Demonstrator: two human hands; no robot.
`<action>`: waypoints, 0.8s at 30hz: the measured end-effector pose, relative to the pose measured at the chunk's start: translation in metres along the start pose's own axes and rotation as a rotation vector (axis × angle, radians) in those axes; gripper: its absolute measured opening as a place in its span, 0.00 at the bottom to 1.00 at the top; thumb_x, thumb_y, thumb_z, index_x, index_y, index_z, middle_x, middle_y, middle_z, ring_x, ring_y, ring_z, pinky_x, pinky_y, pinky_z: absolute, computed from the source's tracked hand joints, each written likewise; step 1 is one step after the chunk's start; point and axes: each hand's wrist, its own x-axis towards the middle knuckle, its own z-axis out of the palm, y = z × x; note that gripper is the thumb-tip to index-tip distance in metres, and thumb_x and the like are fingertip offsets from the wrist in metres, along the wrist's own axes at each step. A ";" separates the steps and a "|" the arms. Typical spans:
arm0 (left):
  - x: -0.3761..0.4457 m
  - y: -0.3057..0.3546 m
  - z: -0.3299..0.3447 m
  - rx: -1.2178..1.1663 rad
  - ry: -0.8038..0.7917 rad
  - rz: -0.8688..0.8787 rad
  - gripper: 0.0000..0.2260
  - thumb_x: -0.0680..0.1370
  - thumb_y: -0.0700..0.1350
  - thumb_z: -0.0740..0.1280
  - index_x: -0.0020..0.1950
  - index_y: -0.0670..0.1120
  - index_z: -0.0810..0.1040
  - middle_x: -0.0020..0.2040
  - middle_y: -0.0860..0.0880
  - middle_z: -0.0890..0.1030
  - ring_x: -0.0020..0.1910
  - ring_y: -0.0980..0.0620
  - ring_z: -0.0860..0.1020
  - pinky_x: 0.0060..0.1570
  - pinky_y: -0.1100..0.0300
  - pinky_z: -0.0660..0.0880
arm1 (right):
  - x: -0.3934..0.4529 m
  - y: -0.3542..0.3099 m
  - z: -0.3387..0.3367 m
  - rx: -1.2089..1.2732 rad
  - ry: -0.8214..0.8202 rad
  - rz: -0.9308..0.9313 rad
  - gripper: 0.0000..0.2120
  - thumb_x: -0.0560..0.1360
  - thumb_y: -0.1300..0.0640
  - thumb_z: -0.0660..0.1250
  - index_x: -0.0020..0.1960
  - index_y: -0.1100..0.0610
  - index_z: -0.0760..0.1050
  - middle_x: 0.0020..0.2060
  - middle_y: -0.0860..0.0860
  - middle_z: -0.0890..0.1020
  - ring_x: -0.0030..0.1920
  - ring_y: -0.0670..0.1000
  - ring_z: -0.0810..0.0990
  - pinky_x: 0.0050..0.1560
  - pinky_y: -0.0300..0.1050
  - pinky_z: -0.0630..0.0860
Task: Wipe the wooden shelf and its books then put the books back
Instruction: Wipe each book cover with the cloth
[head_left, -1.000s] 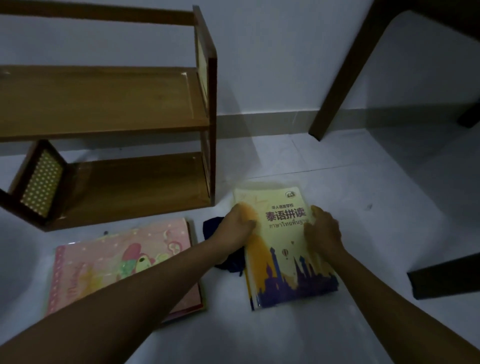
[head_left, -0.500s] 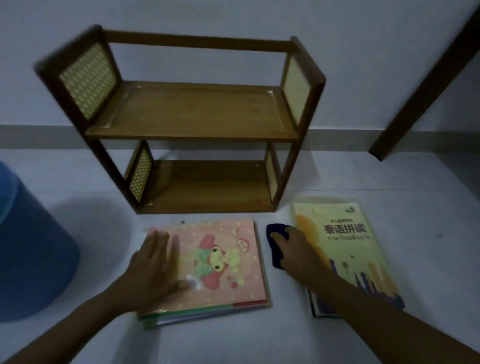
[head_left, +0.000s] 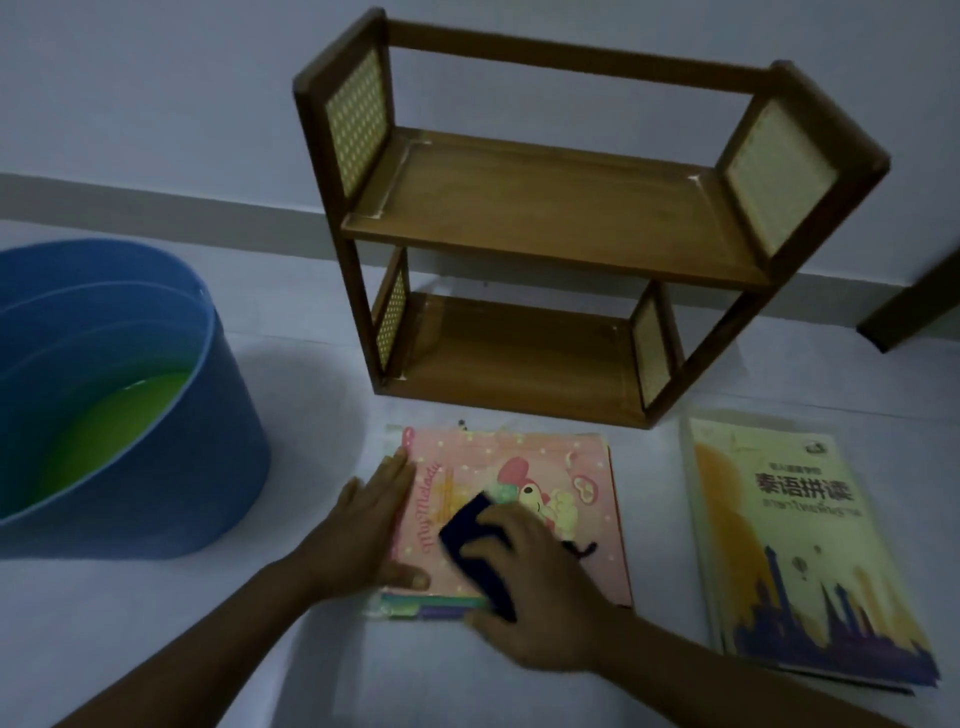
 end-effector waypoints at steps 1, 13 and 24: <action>0.000 -0.001 0.000 0.019 -0.001 0.003 0.57 0.64 0.76 0.62 0.76 0.50 0.30 0.76 0.51 0.30 0.76 0.51 0.35 0.76 0.47 0.41 | 0.004 -0.014 0.004 -0.024 -0.034 -0.102 0.20 0.74 0.43 0.64 0.62 0.51 0.72 0.63 0.51 0.71 0.64 0.52 0.67 0.64 0.49 0.68; 0.001 -0.006 -0.001 -0.022 0.063 0.026 0.58 0.64 0.74 0.65 0.74 0.52 0.29 0.74 0.54 0.32 0.73 0.55 0.34 0.73 0.49 0.36 | 0.044 -0.005 0.015 -0.214 0.129 0.077 0.27 0.72 0.59 0.68 0.69 0.48 0.68 0.68 0.52 0.72 0.62 0.57 0.73 0.63 0.52 0.72; -0.003 0.000 -0.006 0.003 0.153 0.068 0.60 0.61 0.77 0.64 0.74 0.51 0.29 0.77 0.54 0.39 0.74 0.57 0.43 0.71 0.50 0.35 | 0.120 0.008 -0.007 -0.297 0.145 0.253 0.24 0.77 0.60 0.59 0.72 0.52 0.63 0.70 0.56 0.66 0.64 0.61 0.66 0.65 0.55 0.67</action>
